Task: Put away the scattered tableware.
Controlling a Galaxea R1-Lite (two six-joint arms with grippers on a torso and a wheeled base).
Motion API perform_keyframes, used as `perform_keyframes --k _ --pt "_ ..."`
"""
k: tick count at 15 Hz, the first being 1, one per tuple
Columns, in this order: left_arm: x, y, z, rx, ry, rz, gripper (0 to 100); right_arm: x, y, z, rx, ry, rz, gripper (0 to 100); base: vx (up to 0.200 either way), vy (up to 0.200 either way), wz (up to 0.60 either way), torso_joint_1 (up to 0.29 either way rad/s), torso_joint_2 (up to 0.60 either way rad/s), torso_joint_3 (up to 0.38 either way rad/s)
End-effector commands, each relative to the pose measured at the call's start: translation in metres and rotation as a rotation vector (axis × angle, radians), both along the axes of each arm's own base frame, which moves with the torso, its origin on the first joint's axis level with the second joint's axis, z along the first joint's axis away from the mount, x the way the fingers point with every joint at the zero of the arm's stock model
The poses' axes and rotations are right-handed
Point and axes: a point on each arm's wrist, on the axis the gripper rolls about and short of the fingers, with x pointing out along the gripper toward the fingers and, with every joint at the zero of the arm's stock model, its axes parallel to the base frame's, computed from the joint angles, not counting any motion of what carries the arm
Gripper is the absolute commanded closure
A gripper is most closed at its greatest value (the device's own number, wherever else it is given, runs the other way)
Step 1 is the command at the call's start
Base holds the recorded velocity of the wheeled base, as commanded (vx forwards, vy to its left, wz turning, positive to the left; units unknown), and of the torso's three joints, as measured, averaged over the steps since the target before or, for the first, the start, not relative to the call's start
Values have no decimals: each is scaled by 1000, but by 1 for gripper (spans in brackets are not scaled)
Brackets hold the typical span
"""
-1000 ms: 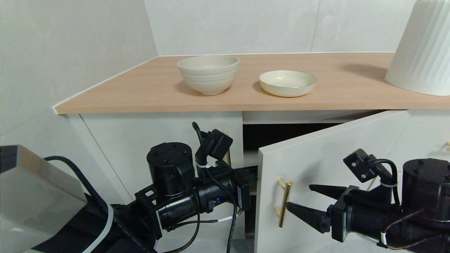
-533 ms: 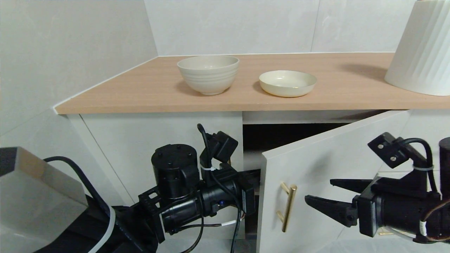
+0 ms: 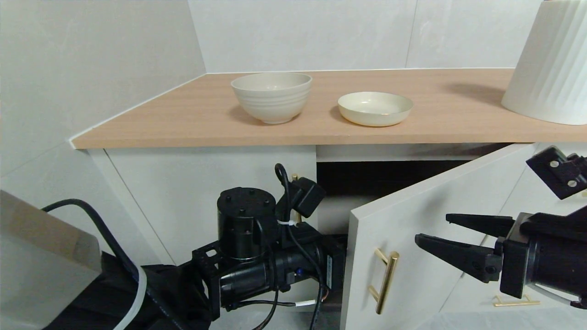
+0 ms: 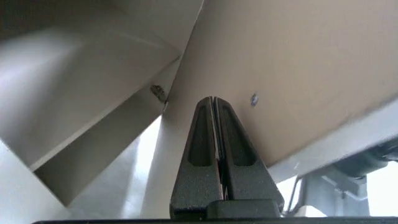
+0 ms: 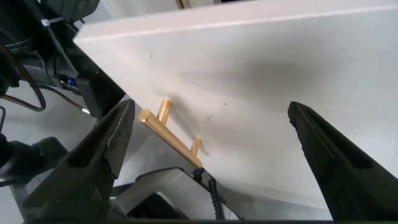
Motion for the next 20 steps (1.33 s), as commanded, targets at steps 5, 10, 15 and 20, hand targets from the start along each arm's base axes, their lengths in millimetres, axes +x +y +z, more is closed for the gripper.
perform_keyframes --k 5,10,15,20 --pt "4 -18 16 11 15 -28 100 -5 -4 5 15 -22 -1 0 -80 0 0 1 1 1" --pt "4 -26 22 11 33 -37 100 -10 -8 11 35 -49 -3 0 0 0 0 0 0 0" --pt "5 -28 18 19 40 -39 100 -10 -8 11 34 -49 -4 0 -120 0 0 1 2 1" --pt "16 -41 13 34 54 -38 100 -12 -9 13 43 -60 -6 0 -120 0 0 0 3 2"
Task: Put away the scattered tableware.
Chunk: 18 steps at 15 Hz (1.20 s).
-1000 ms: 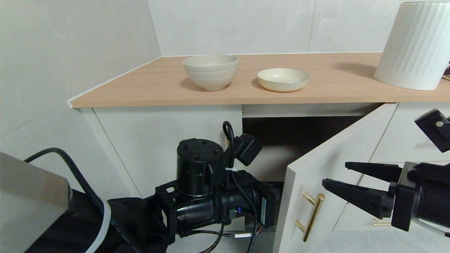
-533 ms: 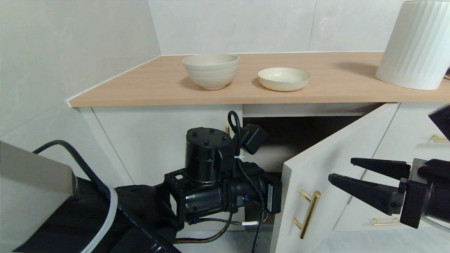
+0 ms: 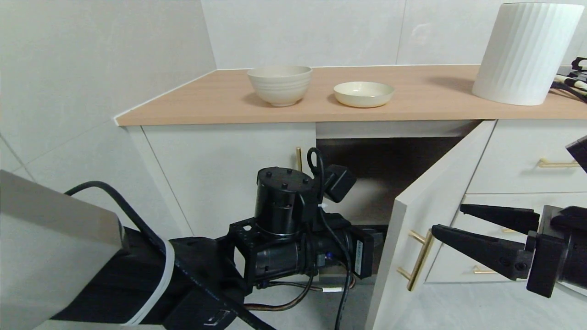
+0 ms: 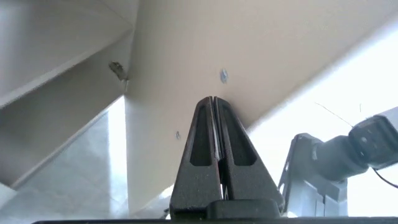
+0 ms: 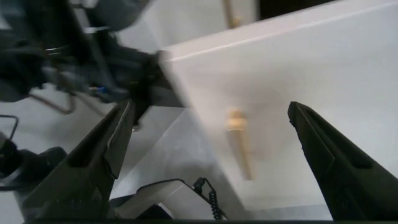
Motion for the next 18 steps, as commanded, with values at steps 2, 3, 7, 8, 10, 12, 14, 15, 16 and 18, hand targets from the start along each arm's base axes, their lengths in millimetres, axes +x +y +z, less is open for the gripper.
perform_keyframes --k 2,3,7,8,10,12,14,15,16,18 --pt "8 -10 -4 3 2 1 100 1 -1 1 4 -4 -8 0 0 0 0 0 0 0" --pt "10 -12 -4 15 12 4 100 3 -3 1 -3 -12 -23 0 0 0 0 0 0 0" --pt "10 -15 0 14 11 1 100 2 -6 6 4 -36 -32 0 0 0 0 0 0 0" --pt "8 -17 0 14 11 -7 100 2 -6 10 12 -48 -34 0 0 0 0 0 0 0" --pt "0 -23 -1 15 11 -35 100 -4 -10 21 46 -91 -41 0 0 0 0 0 0 0" --pt "-13 -33 -2 17 12 -76 100 -14 -17 32 82 -139 -37 0 0 0 0 0 0 0" --pt "-21 -44 -2 14 5 -100 100 -18 -20 40 103 -169 -37 0 0 0 0 0 0 0" --pt "-27 -52 -5 20 5 -109 100 -20 -21 41 108 -175 -37 0 0 0 0 0 0 0" --pt "-29 -57 -8 26 5 -110 100 -20 -21 41 109 -176 -37 0 0 0 0 0 0 0" --pt "-32 -64 -9 25 1 -113 100 -20 -21 42 110 -177 -35 0 0 0 0 0 0 0"
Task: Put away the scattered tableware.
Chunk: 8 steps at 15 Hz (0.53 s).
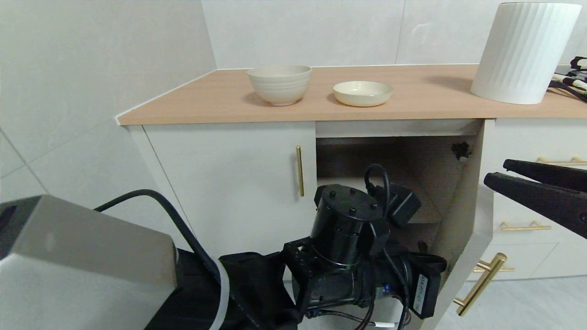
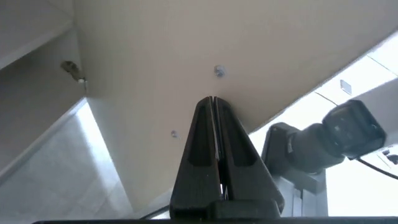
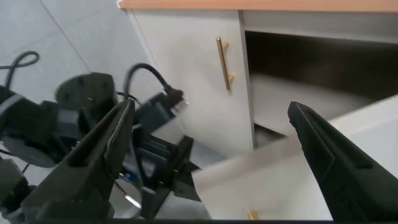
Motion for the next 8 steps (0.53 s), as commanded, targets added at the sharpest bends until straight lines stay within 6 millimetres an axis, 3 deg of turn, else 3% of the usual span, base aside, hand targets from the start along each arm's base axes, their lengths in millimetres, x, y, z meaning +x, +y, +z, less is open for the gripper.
perform_keyframes --k 1,3,5,8 --pt "-7 -13 -6 6 3 -28 100 -1 -1 1 4 -5 2 0 0 0 0 0 0 0" --pt "-26 -34 -3 -15 -9 -91 100 -1 -1 5 15 -16 2 0 0 0 0 0 0 0" --pt "-65 -55 2 -12 -9 -191 100 -6 -3 8 29 -31 8 0 0 0 0 0 0 0" --pt "-77 -43 20 -24 -30 -150 100 -8 -5 9 33 -40 20 0 0 0 0 0 0 0"
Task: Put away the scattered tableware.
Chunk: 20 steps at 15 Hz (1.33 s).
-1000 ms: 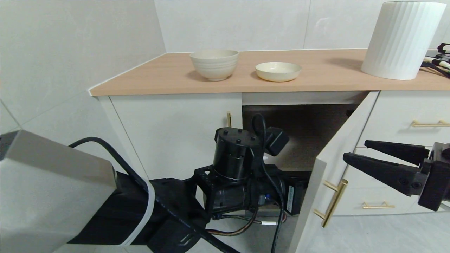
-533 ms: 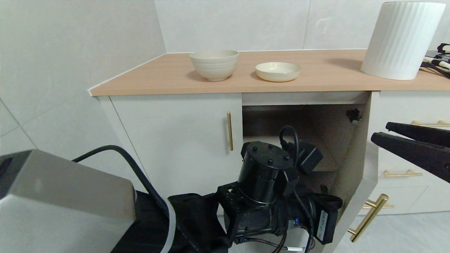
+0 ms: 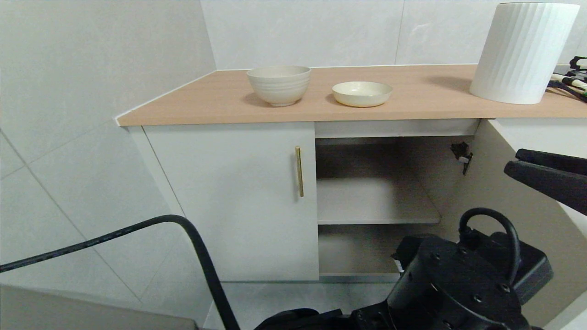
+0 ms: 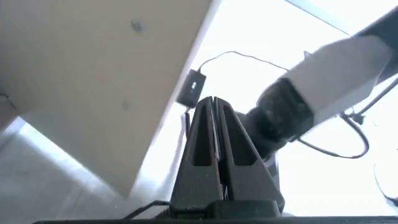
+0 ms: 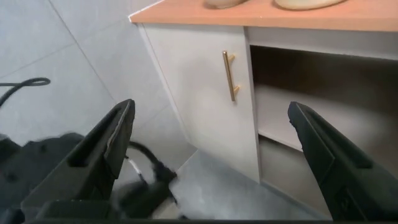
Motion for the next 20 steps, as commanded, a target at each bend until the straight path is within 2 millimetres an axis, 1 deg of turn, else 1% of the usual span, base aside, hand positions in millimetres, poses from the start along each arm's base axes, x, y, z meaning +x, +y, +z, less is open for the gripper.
perform_keyframes --k 1,2,3,5,6,7,8,9,11,12,13,14,15,16,17,18,19,20 --pt "4 19 13 -7 -15 68 100 0 0 -1 -3 3 1 0 0 0 0 0 0 0" --pt "8 26 11 6 -14 96 100 1 1 -2 -8 9 1 0 0 0 0 0 0 0" --pt "18 44 11 21 -19 164 100 3 2 -8 -21 25 4 0 0 0 0 0 0 0" --pt "35 90 18 39 -30 306 100 12 9 -19 -58 72 22 0 0 0 0 0 0 0" --pt "37 115 21 46 -26 355 100 18 13 -23 -74 96 33 0 0 0 0 0 0 0" --pt "38 131 20 58 -20 384 100 22 16 -25 -86 114 45 0 0 0 0 0 0 0" --pt "41 160 19 71 -15 451 100 34 25 -27 -104 145 68 0 0 0 0 0 0 0" --pt "43 182 24 58 -22 508 100 46 32 -31 -120 171 59 0 0 0 0 0 0 0" --pt "47 225 40 13 -56 633 100 73 37 -35 -138 209 -3 0 0 0 0 0 0 0" --pt "48 240 46 -9 -70 684 100 83 39 -33 -137 210 -22 0 0 0 0 0 0 0" --pt "48 242 47 -12 -72 690 100 84 39 -33 -137 211 -26 0 0 0 0 0 0 0" --pt "47 262 53 -26 -104 753 100 94 40 -30 -135 211 -48 0 0 0 0 0 0 0" --pt "46 270 54 -15 -137 777 100 93 39 -30 -133 213 -57 0 0 0 0 0 0 0" --pt "46 286 57 -9 -172 819 100 91 37 -33 -136 224 -83 0 0 0 0 0 0 0" --pt "48 288 58 -12 -177 815 100 86 35 -29 -130 210 -111 0 0 0 0 0 0 0" --pt "48 289 62 -19 -190 811 100 80 31 -23 -121 192 -123 0 0 0 0 0 0 0" --pt "47 289 61 -16 -189 811 100 76 29 -19 -118 190 -123 0 0 0 0 0 0 0" --pt "46 290 61 -13 -185 814 100 67 23 -14 -116 188 -122 0 0 0 0 0 0 0"
